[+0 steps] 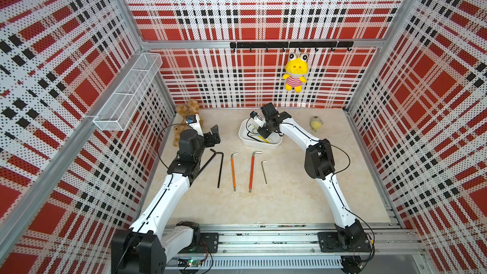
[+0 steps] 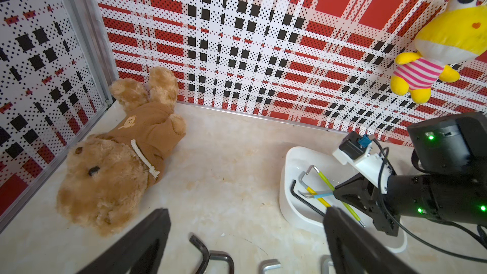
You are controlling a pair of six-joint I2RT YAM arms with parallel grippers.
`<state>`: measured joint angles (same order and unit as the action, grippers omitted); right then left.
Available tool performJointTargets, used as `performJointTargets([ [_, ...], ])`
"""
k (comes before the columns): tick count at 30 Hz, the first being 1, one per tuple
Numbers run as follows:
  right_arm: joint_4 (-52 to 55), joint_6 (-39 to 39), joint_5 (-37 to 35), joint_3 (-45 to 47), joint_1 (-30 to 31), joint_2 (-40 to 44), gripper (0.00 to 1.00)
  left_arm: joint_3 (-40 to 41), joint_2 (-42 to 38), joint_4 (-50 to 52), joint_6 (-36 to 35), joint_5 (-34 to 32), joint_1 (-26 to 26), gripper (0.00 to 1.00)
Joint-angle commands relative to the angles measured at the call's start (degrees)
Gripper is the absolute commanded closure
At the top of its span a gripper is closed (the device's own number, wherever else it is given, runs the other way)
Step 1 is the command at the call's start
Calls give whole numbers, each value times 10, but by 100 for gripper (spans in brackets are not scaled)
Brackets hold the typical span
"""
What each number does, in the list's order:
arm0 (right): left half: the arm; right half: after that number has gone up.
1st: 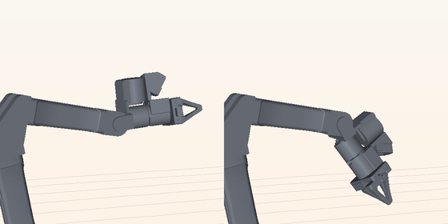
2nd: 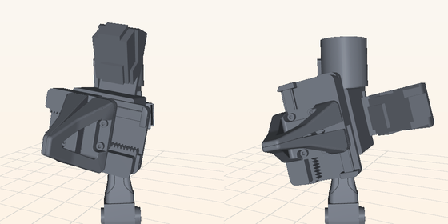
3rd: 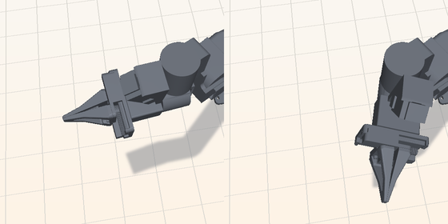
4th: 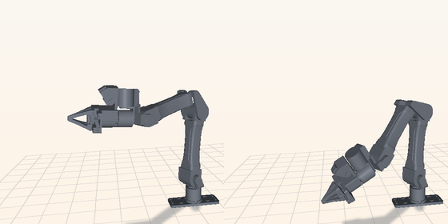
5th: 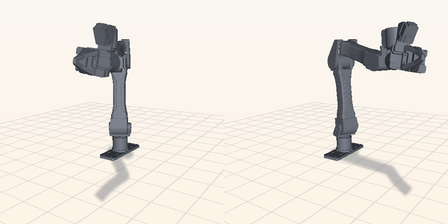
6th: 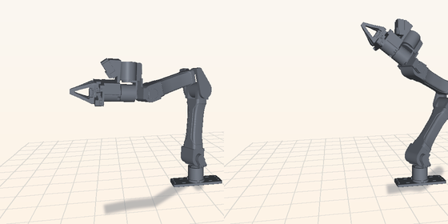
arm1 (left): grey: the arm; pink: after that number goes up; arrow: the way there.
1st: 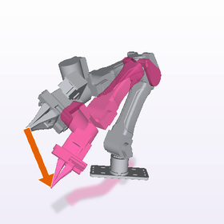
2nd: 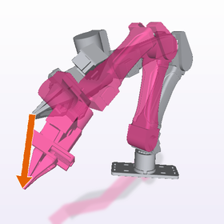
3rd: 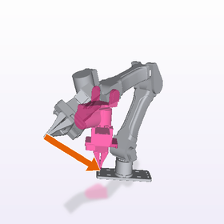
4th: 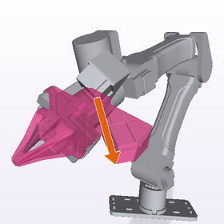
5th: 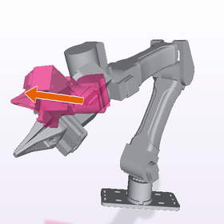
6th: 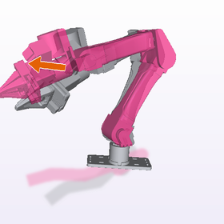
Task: Put the hex key on the desktop into the storage box
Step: Place the Allen key in the storage box.
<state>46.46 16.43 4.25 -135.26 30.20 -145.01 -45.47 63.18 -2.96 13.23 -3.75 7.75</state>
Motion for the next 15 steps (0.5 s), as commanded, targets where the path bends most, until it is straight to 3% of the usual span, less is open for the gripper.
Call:
performJointTargets([
  [1, -17, -13, -18, -16, -1, -7, 80, -1, -1, -2, -5, 7, -4, 2],
  [6, -24, -15, -30, -21, -1, 1, 50, -1, -3, -2, -5, 8, -5, 2],
  [11, -38, -31, -22, -9, -1, 43, 42, -1, -6, -1, -4, 8, -5, 2],
  [15, -53, -69, -20, 56, 5, 126, 37, -1, -8, 2, -5, 5, -5, 2],
])
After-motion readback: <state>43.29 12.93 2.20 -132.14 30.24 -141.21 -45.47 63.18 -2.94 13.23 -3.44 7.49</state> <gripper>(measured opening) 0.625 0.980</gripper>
